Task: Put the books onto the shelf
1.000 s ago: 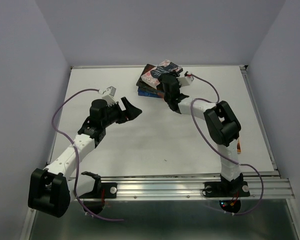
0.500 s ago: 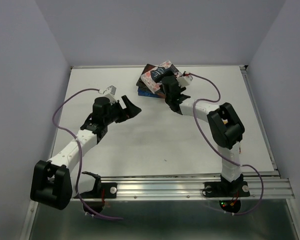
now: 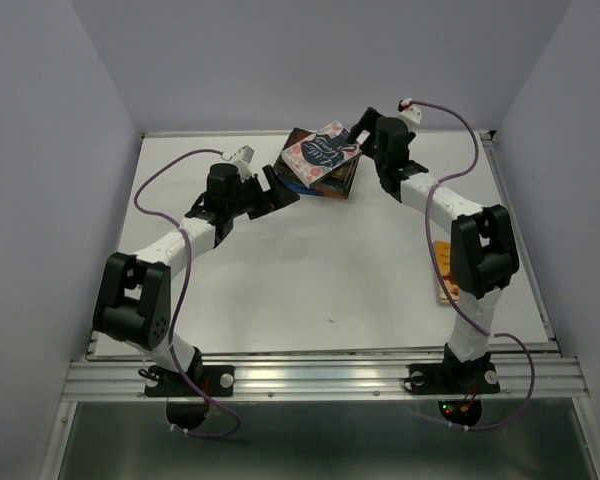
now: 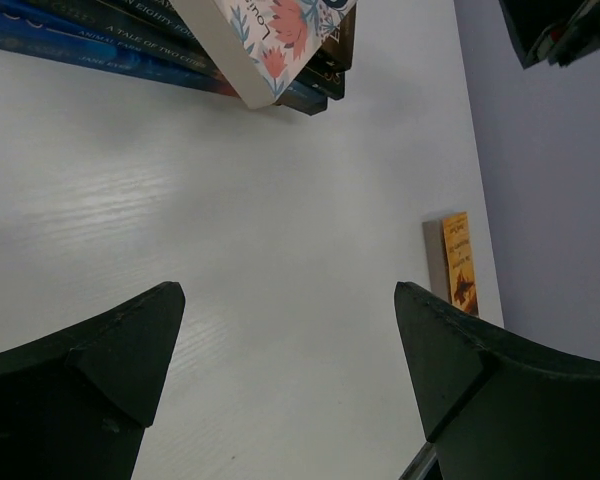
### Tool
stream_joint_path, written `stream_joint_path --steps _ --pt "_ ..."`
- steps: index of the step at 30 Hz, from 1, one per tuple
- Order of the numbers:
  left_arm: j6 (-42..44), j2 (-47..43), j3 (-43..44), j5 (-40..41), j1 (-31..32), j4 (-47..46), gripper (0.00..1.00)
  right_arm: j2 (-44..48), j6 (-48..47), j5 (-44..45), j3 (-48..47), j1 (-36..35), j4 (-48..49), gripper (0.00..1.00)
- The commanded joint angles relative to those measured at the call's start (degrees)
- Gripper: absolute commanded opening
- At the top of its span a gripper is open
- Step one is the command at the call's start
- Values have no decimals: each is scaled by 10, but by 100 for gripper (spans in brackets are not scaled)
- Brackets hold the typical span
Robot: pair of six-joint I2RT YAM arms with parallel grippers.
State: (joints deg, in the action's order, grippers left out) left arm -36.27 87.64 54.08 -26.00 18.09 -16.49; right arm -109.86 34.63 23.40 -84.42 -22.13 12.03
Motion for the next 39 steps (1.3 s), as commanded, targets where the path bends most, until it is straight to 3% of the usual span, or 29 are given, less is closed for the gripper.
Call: stream_joint_path --steps 1,6,9,13,22,29,39 --pt "19 38 56 -52 15 -37 99 -65 -97 -134 -101 47 -57 100" --pt "33 96 109 -72 42 -37 99 -160 -137 -215 -229 71 -78 100" --pt "20 130 145 -84 48 -37 99 -206 -158 -324 -291 76 -89 100" --pt "6 161 181 -87 51 -49 98 -240 -149 -388 -328 76 -90 100" --pt "17 227 248 -36 59 -6 96 -199 -127 -340 -251 76 -85 99" --pt "29 248 276 -6 59 15 96 -139 -120 -351 -155 76 -50 99" --pt "10 269 318 1 59 14 96 -105 -194 -375 -115 70 -47 98"
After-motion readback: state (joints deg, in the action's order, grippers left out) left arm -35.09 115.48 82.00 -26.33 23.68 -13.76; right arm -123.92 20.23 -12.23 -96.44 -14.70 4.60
